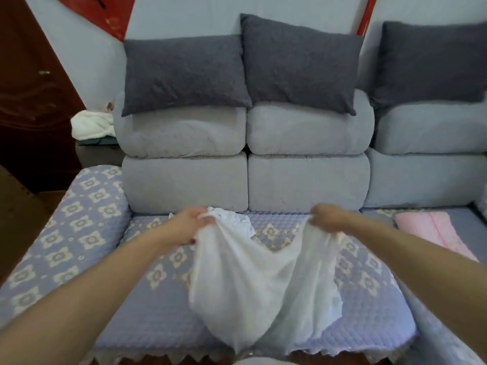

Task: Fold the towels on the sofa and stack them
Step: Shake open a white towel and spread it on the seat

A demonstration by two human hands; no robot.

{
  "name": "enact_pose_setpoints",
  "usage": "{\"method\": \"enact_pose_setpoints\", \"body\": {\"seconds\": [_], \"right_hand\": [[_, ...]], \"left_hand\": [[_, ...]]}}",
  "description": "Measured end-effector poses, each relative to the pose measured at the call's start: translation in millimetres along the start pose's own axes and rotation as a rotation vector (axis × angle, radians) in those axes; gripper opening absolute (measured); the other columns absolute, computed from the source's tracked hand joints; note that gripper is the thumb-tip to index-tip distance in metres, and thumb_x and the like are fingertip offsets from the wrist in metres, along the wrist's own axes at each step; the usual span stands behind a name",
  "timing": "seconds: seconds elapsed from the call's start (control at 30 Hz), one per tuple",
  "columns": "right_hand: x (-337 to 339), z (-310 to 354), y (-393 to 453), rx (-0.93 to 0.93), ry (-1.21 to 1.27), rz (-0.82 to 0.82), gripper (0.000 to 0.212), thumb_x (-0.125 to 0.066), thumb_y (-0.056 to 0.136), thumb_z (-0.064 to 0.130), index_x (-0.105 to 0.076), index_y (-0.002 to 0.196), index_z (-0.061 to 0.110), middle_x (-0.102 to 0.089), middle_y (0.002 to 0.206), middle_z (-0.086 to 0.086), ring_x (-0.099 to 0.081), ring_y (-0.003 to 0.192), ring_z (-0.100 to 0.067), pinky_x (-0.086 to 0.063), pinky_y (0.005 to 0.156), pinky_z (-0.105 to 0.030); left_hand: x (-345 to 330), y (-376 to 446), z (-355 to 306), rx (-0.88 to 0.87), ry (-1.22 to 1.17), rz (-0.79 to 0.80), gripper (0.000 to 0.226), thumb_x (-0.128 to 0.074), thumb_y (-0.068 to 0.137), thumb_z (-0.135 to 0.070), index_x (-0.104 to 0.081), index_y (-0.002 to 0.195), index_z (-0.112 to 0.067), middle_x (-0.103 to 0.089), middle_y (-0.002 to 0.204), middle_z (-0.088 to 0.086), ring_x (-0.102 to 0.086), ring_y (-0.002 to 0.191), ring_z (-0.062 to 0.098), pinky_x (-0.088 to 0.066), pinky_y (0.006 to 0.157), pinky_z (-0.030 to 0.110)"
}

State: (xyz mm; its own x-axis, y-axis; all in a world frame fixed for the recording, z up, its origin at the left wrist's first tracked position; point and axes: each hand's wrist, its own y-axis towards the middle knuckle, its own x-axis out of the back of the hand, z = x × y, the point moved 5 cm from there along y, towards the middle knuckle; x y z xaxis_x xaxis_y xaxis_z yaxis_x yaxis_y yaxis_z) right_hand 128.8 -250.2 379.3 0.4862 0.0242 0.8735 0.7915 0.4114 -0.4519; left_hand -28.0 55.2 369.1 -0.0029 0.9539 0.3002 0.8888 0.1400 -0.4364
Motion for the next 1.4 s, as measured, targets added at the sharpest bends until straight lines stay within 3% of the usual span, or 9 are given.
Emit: {"method": "enact_pose_setpoints", "body": {"seconds": [0.1, 0.23, 0.43, 0.63, 0.77, 0.9, 1.03, 1.2, 1.4], "right_hand": [[157.8, -46.1, -5.9, -0.203, 0.761, -0.829, 0.029, -0.054, 0.095, 0.021, -0.061, 0.12, 0.006, -0.063, 0.121, -0.016, -0.059, 0.113, -0.033, -0.046, 0.087, -0.035], [256.2, -42.6, -60.7, -0.05, 0.871, -1.174, 0.044, -0.063, 0.091, 0.025, -0.056, 0.133, 0.017, -0.056, 0.132, 0.002, -0.054, 0.118, -0.015, -0.041, 0.095, -0.023], [134.1, -43.8, -66.3, 0.017, 1.201, -0.798, 0.015, -0.07, 0.08, 0.028, -0.074, 0.088, 0.016, -0.069, 0.088, -0.012, -0.063, 0.078, -0.027, -0.055, 0.075, -0.054], [-59.3, 1.7, -60.2, -0.245, 1.128, -0.585, 0.018, -0.066, 0.095, 0.017, -0.074, 0.112, 0.017, -0.07, 0.102, 0.003, -0.065, 0.09, -0.011, -0.049, 0.064, -0.014], [-141.1, 12.0, -68.1, -0.457, 1.062, -0.5, 0.01, -0.066, 0.094, 0.022, -0.064, 0.104, 0.02, -0.063, 0.091, 0.006, -0.059, 0.077, -0.007, -0.042, 0.057, -0.021], [-168.2, 12.8, -79.5, -0.51, 1.143, -0.494, 0.01, -0.069, 0.092, 0.024, -0.068, 0.091, 0.014, -0.067, 0.089, -0.005, -0.065, 0.081, -0.027, -0.053, 0.065, -0.033], [-148.8, 23.5, -93.4, -0.427, 1.26, -0.539, 0.008, -0.07, 0.092, 0.023, -0.072, 0.087, 0.017, -0.071, 0.083, -0.005, -0.068, 0.082, -0.026, -0.06, 0.078, -0.046], [-141.3, 79.6, -107.3, -0.173, 1.258, -0.284, 0.003, -0.072, 0.091, 0.022, -0.074, 0.089, 0.024, -0.074, 0.085, 0.004, -0.069, 0.083, -0.008, -0.054, 0.075, -0.022], [-159.4, 78.0, -109.2, -0.305, 1.618, -0.132, 0.009, -0.076, 0.087, 0.015, -0.069, 0.091, 0.01, -0.071, 0.09, -0.011, -0.07, 0.083, -0.025, -0.06, 0.08, -0.04]], "left_hand": [[121.4, 4.0, -74.9, -0.192, -0.603, -0.844, 0.006, -0.06, 0.093, -0.021, -0.066, 0.095, -0.02, -0.066, 0.089, 0.007, -0.062, 0.074, 0.024, -0.048, 0.054, 0.028], [163.2, -22.3, -104.8, -0.208, -0.257, -1.173, 0.024, -0.056, 0.088, -0.024, -0.06, 0.104, -0.007, -0.062, 0.096, 0.01, -0.06, 0.084, 0.028, -0.048, 0.065, 0.033], [23.8, -29.4, 11.2, 0.008, -0.18, -0.778, 0.023, -0.056, 0.089, -0.033, -0.043, 0.078, -0.017, -0.04, 0.072, 0.011, -0.043, 0.065, 0.024, -0.034, 0.059, 0.036], [-115.4, -44.8, 71.1, 0.116, -0.171, -0.49, 0.028, -0.061, 0.097, -0.026, -0.051, 0.077, -0.01, -0.046, 0.069, 0.003, -0.045, 0.065, 0.016, -0.035, 0.056, 0.019], [-151.8, -49.7, 89.4, 0.181, -0.191, -0.403, 0.026, -0.058, 0.098, -0.028, -0.052, 0.079, -0.012, -0.05, 0.07, 0.002, -0.049, 0.068, 0.016, -0.036, 0.057, 0.018], [-151.9, -53.6, 88.3, 0.178, -0.383, -0.426, 0.022, -0.056, 0.101, -0.03, -0.06, 0.091, -0.011, -0.064, 0.083, 0.002, -0.06, 0.076, 0.013, -0.044, 0.062, 0.014], [-162.1, -48.8, 87.9, 0.168, -0.576, -0.274, 0.044, -0.073, 0.078, -0.045, -0.068, 0.106, -0.012, -0.074, 0.103, 0.008, -0.07, 0.101, 0.026, -0.056, 0.091, 0.042], [-174.3, -53.9, 64.9, 0.079, -0.756, -0.092, 0.025, -0.064, 0.09, 0.008, -0.065, 0.112, -0.003, -0.074, 0.105, 0.016, -0.071, 0.101, 0.03, -0.055, 0.088, 0.037], [-175.7, -58.8, 70.7, 0.11, -0.781, -0.194, 0.022, -0.066, 0.091, 0.003, -0.06, 0.111, -0.005, -0.073, 0.102, 0.021, -0.074, 0.09, 0.028, -0.057, 0.078, 0.034]]}}
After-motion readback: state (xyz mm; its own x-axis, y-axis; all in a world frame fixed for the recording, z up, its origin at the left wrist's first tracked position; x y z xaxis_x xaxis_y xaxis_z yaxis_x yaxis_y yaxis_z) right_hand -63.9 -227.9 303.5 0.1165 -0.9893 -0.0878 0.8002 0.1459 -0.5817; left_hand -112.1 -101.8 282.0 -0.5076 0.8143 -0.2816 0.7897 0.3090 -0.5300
